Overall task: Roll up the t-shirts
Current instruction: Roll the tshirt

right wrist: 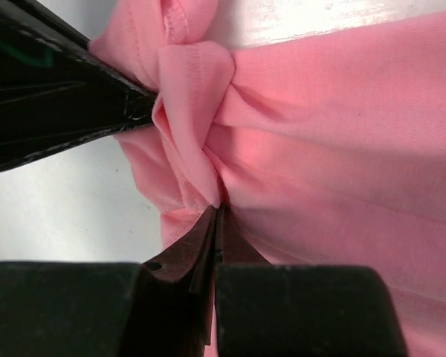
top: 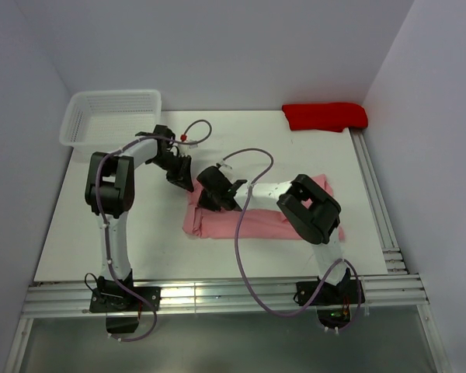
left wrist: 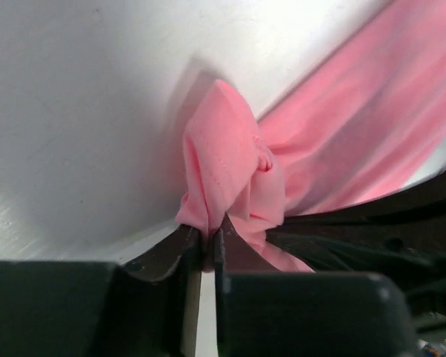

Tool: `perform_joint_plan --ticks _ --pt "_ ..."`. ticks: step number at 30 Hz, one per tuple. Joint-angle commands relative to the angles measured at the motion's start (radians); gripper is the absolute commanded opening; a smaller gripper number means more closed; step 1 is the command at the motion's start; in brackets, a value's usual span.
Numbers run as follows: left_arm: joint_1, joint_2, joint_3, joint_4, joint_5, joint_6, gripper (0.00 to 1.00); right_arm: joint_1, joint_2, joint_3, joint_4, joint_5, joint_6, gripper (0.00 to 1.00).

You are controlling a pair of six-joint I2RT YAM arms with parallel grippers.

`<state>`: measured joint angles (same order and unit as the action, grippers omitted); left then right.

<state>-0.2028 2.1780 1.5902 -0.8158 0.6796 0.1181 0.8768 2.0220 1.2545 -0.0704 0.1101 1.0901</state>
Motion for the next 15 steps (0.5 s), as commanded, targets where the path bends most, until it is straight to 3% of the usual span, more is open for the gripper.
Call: perform_joint_plan --ticks 1,3,11,15 --pt "-0.023 -0.029 0.016 -0.011 -0.124 -0.034 0.07 -0.007 -0.035 0.036 -0.084 0.056 -0.044 0.01" --pt "-0.032 -0.046 0.016 -0.023 -0.199 -0.04 0.01 0.002 -0.06 0.045 -0.135 0.098 -0.055 0.08" --pt "-0.055 -0.07 0.031 -0.065 -0.305 -0.04 0.0 0.079 -0.158 0.1 -0.317 0.236 -0.036 0.3" --pt "-0.063 -0.064 0.042 -0.082 -0.316 -0.034 0.0 0.131 -0.163 0.164 -0.353 0.272 -0.048 0.28"
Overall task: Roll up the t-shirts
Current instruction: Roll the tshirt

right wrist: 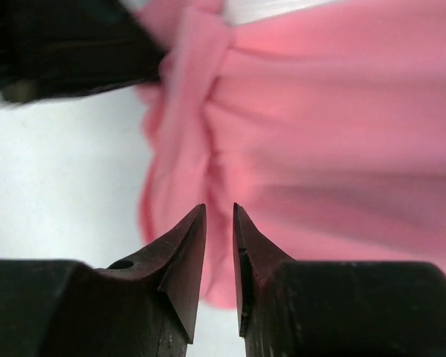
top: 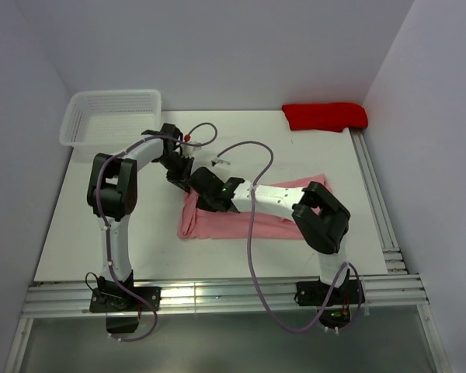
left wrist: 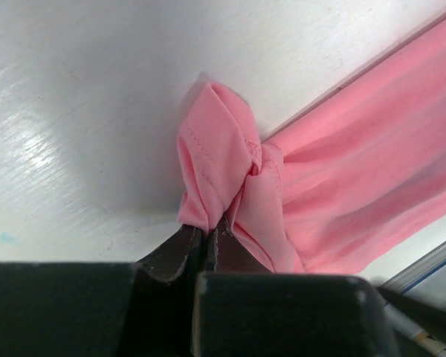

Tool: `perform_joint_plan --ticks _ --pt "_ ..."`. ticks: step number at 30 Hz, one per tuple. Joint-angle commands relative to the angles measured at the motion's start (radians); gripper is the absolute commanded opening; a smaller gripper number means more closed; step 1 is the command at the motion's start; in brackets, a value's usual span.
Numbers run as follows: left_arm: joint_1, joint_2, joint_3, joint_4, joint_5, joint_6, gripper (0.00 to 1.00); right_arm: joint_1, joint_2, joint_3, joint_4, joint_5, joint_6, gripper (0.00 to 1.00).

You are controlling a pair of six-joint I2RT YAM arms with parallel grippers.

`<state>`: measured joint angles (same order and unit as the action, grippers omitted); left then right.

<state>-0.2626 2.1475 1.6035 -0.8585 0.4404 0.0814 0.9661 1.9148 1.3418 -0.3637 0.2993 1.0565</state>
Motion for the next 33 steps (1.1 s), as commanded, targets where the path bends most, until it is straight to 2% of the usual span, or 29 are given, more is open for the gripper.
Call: perform_joint_plan --ticks 1,5,9,13,21,33 --pt "-0.006 -0.032 0.03 -0.042 -0.078 0.003 0.0 0.055 -0.045 0.13 -0.075 0.105 -0.019 0.28" --pt "-0.007 -0.021 0.044 -0.051 -0.083 0.001 0.0 0.103 0.065 0.288 -0.162 0.116 -0.061 0.27" --pt "-0.009 -0.021 0.047 -0.053 -0.086 0.001 0.0 0.12 0.142 0.382 -0.153 0.08 -0.087 0.26" --pt "-0.009 -0.017 0.055 -0.059 -0.086 0.003 0.0 0.12 0.187 0.398 -0.084 0.034 -0.107 0.26" --pt "-0.01 -0.008 0.073 -0.068 -0.091 0.003 0.0 0.111 0.26 0.396 -0.073 -0.008 -0.127 0.26" --pt "-0.013 0.005 0.087 -0.074 -0.103 0.008 0.0 0.125 0.214 0.324 -0.216 0.076 -0.043 0.27"
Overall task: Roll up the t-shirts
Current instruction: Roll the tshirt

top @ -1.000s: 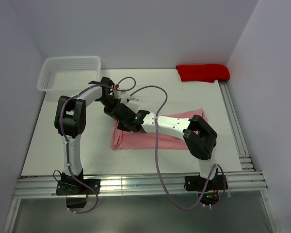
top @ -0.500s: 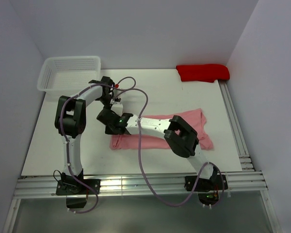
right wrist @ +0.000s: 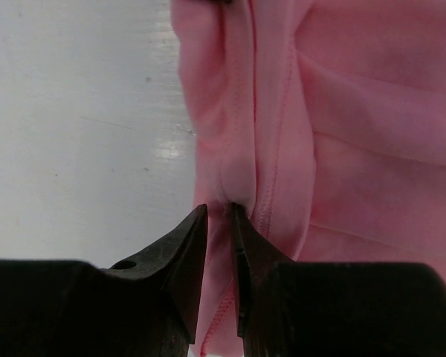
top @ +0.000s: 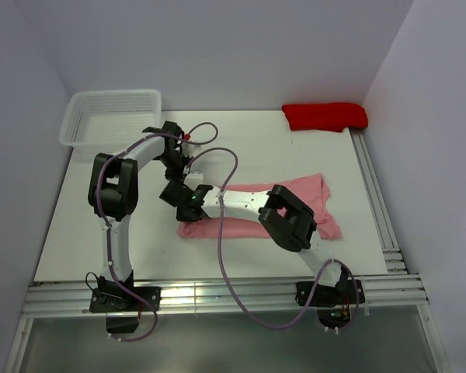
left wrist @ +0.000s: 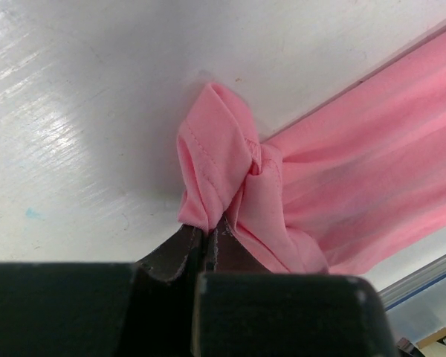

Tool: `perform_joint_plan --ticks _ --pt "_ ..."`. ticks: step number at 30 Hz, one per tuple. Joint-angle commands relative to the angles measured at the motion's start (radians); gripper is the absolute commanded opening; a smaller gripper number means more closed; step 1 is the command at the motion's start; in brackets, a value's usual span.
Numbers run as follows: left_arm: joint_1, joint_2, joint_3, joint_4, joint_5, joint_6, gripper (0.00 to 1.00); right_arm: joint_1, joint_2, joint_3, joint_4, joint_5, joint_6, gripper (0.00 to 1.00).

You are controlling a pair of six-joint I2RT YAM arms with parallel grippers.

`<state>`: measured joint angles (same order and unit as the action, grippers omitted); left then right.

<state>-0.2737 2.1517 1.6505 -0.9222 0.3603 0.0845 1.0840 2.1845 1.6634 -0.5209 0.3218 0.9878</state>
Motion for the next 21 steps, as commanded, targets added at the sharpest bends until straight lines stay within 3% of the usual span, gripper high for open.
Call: perform_joint_plan --ticks 1,4,15,21 --pt "-0.002 0.002 0.04 -0.01 -0.026 0.004 0.0 0.008 -0.052 0.006 -0.083 0.06 0.029 0.27" --pt "-0.004 0.004 0.042 -0.014 -0.024 0.004 0.0 0.017 -0.049 0.016 -0.123 0.082 0.04 0.29" --pt "-0.004 0.013 0.049 -0.017 -0.034 0.008 0.0 0.051 -0.028 0.11 -0.202 0.095 0.011 0.52" --pt "-0.004 0.019 0.057 -0.02 -0.032 0.006 0.0 0.077 0.029 0.231 -0.315 0.137 -0.009 0.54"
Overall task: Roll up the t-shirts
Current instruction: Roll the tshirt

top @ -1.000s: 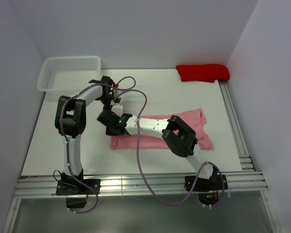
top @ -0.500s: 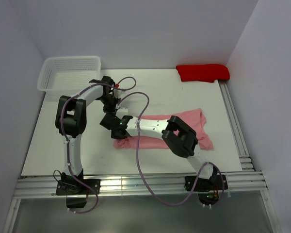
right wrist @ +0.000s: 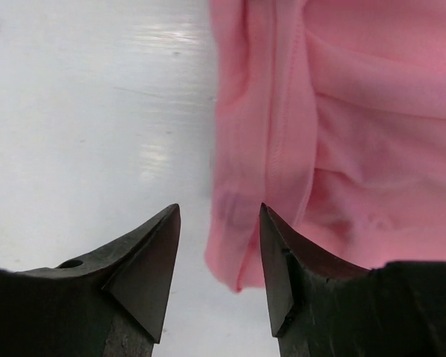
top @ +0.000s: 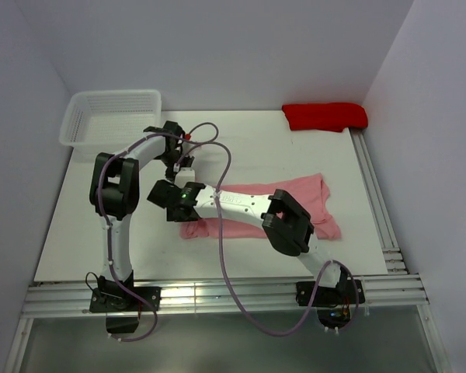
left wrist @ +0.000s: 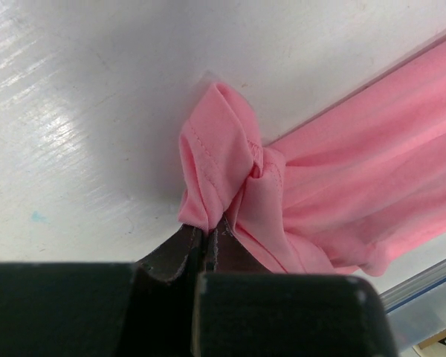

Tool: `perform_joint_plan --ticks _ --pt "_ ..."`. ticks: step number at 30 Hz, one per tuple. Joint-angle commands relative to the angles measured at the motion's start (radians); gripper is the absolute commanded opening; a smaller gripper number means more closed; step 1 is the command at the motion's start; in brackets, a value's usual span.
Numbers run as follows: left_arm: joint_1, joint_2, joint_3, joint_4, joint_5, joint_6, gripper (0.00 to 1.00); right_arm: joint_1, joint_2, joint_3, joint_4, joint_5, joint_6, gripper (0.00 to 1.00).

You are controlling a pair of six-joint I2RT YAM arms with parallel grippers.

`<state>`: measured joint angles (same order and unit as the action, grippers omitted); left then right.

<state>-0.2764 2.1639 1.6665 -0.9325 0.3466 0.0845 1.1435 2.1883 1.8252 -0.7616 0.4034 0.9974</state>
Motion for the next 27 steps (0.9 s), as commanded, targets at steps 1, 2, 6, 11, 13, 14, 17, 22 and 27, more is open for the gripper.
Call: perform_joint_plan --ticks 1,2,6,11,13,14,17,22,27 --pt "-0.001 0.01 0.042 -0.011 -0.017 0.006 0.0 0.019 0.037 0.077 -0.088 0.052 -0.022 0.54" --pt "-0.003 0.011 0.042 -0.011 -0.018 0.006 0.0 0.019 0.042 0.089 -0.094 0.063 -0.023 0.54" --pt "-0.003 0.013 0.045 -0.012 -0.023 0.009 0.0 0.03 0.056 0.109 -0.108 0.069 -0.026 0.54" --pt "-0.004 0.016 0.049 -0.017 -0.021 0.009 0.0 0.033 0.111 0.164 -0.183 0.084 -0.011 0.54" --pt "-0.004 0.017 0.049 -0.019 -0.024 0.011 0.0 0.032 0.12 0.157 -0.174 0.074 -0.017 0.55" --pt "-0.004 0.017 0.05 -0.019 -0.024 0.011 0.0 0.033 0.119 0.143 -0.167 0.069 -0.019 0.56" --pt "-0.004 0.019 0.052 -0.017 -0.024 0.009 0.0 0.035 0.126 0.118 -0.142 0.048 -0.02 0.57" --pt "-0.004 0.03 0.061 -0.02 -0.035 0.006 0.0 0.036 0.139 0.097 -0.134 0.017 -0.003 0.59" --pt "-0.009 0.031 0.072 -0.023 -0.069 -0.011 0.0 0.044 0.113 0.025 -0.055 -0.027 0.004 0.39"
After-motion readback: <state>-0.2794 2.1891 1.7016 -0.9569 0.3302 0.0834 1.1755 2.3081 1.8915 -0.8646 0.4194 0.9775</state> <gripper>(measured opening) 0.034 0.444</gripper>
